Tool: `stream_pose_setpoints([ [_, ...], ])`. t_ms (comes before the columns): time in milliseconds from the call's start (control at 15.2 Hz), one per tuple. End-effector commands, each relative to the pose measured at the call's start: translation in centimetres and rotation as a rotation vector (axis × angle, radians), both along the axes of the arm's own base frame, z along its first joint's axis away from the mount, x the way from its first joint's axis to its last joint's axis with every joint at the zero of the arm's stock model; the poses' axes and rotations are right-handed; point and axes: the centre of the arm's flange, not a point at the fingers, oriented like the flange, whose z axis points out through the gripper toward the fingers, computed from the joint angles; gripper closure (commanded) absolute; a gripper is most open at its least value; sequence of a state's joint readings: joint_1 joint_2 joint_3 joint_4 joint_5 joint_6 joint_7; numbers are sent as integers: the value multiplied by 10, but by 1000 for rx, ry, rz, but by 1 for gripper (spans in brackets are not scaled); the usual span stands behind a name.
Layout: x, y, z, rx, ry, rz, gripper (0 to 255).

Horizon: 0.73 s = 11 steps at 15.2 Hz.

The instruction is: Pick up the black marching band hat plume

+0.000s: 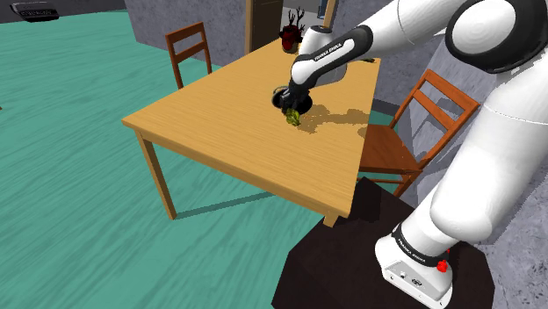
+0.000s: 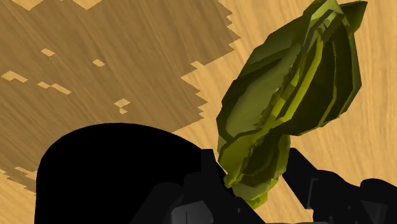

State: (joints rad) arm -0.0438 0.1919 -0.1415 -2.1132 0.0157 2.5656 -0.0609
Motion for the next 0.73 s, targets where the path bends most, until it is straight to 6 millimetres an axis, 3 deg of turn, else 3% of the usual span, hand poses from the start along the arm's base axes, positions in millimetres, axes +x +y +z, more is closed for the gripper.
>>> stream_pose_setpoints([
  [0, 0, 0, 10, 0, 0, 0, 255],
  [660, 0, 0, 63, 0, 0, 0, 255],
])
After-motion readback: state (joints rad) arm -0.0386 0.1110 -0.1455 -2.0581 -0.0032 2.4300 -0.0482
